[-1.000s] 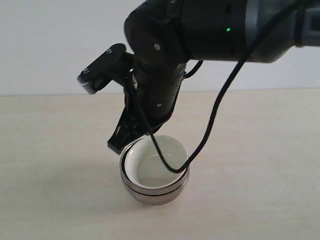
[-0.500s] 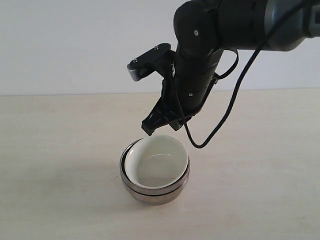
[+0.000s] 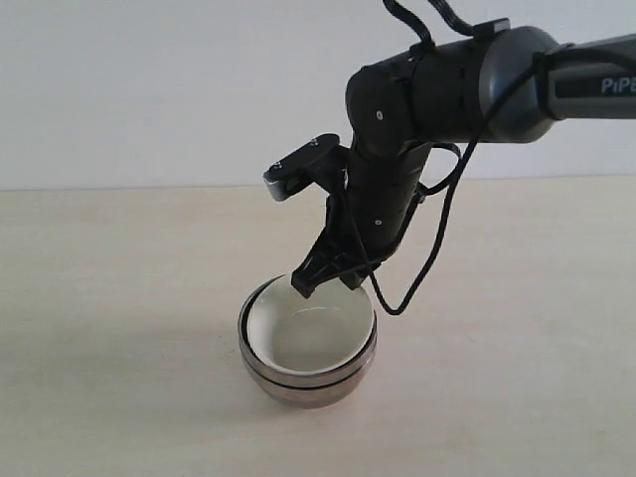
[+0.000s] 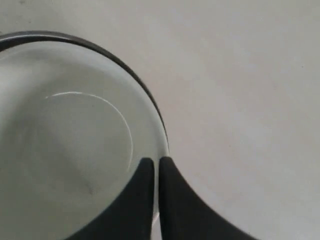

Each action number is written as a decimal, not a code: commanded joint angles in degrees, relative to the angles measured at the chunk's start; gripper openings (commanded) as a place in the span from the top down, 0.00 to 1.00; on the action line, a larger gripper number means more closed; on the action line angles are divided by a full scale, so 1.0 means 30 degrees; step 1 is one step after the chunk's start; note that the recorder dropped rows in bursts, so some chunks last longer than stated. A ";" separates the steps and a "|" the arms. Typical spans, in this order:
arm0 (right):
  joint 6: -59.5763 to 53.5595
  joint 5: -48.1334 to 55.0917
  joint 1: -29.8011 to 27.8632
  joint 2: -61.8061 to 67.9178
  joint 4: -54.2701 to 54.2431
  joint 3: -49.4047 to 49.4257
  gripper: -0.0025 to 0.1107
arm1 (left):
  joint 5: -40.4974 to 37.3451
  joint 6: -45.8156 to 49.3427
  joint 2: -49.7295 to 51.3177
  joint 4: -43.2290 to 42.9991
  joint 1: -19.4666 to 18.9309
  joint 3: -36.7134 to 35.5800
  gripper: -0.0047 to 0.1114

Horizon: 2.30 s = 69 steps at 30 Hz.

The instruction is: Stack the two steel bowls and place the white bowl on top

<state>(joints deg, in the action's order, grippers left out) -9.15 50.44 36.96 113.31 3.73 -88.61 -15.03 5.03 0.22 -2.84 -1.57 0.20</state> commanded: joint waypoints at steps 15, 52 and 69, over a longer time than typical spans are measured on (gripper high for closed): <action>-0.0431 -0.0098 -0.0163 -0.0872 -0.0134 -0.0010 0.98 | 0.0152 -0.0188 -0.0072 0.0162 -0.0056 -0.0065 0.93; 0.2681 -0.8318 -0.0149 -2.2705 -0.6579 1.6635 0.98 | 0.0152 -0.0188 -0.0072 0.0162 -0.0056 -0.0065 0.93; 0.2924 -0.6926 -0.0149 -3.1078 -0.5482 1.6852 0.98 | 0.0152 -0.0188 -0.0072 0.0162 -0.0056 -0.0065 0.93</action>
<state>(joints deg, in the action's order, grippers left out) 0.58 32.25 36.68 21.31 -14.78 -38.13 -15.03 5.03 0.22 -2.84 -1.57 0.20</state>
